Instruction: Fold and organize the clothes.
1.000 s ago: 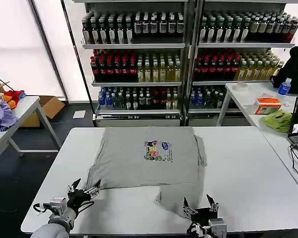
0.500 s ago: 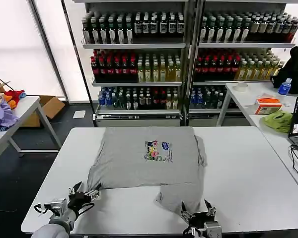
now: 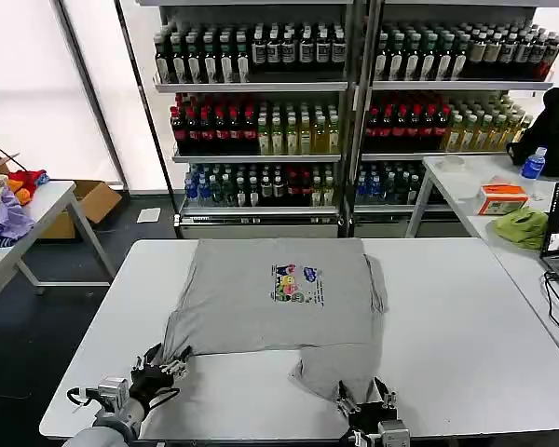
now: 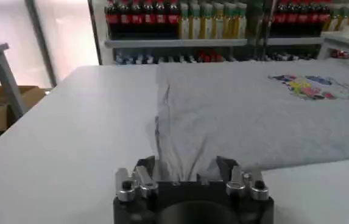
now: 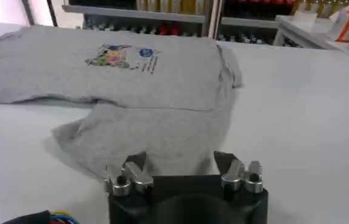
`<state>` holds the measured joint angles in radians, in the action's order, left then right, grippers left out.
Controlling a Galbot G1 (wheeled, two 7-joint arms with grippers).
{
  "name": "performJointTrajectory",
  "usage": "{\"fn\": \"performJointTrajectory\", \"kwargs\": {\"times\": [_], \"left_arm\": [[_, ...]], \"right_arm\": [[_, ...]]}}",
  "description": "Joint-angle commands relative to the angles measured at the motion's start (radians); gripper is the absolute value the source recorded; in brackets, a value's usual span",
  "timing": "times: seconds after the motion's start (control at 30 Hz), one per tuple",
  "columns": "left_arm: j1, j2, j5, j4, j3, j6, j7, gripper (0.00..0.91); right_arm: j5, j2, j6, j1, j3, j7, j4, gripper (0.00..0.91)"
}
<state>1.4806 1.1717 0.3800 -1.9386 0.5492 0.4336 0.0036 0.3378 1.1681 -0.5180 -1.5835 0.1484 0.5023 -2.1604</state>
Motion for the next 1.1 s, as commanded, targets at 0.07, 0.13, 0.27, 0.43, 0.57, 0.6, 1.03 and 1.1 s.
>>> {"fn": "performJointTrajectory", "kwargs": {"times": [0.07,0.13,0.27,0.43,0.57,0.6,1.03,1.1], "left_arm": [[0.015,0.003,-0.012,-0.001,-0.004,0.002,0.003,0.01],[0.016,0.009,-0.014,0.001,-0.008,0.001,0.003,0.01],[0.018,0.023,-0.021,0.004,-0.019,-0.003,0.006,0.01],[0.015,0.032,-0.036,0.01,-0.021,-0.025,0.012,0.01],[0.003,0.034,-0.035,0.01,-0.014,-0.05,0.012,0.01],[0.003,0.036,-0.034,0.004,-0.013,-0.056,0.014,0.0],[-0.064,0.092,-0.029,-0.008,-0.018,-0.168,0.012,0.0],[-0.081,0.092,-0.023,0.0,-0.019,-0.178,0.011,0.0]], "right_arm": [[0.017,0.002,0.002,-0.001,-0.003,0.002,0.012,0.0],[0.016,-0.001,0.003,-0.003,-0.004,0.001,0.008,0.0],[0.017,-0.003,0.004,-0.008,-0.002,0.0,-0.006,0.0],[0.013,-0.01,0.015,-0.011,0.007,-0.008,-0.005,0.0],[0.009,-0.021,0.051,-0.018,0.031,-0.038,-0.012,0.0],[0.006,-0.021,0.064,-0.017,0.035,-0.044,-0.012,0.0],[-0.074,0.012,0.208,0.058,0.136,-0.122,-0.006,0.0],[-0.074,0.016,0.21,0.077,0.149,-0.13,-0.001,0.0]]}}
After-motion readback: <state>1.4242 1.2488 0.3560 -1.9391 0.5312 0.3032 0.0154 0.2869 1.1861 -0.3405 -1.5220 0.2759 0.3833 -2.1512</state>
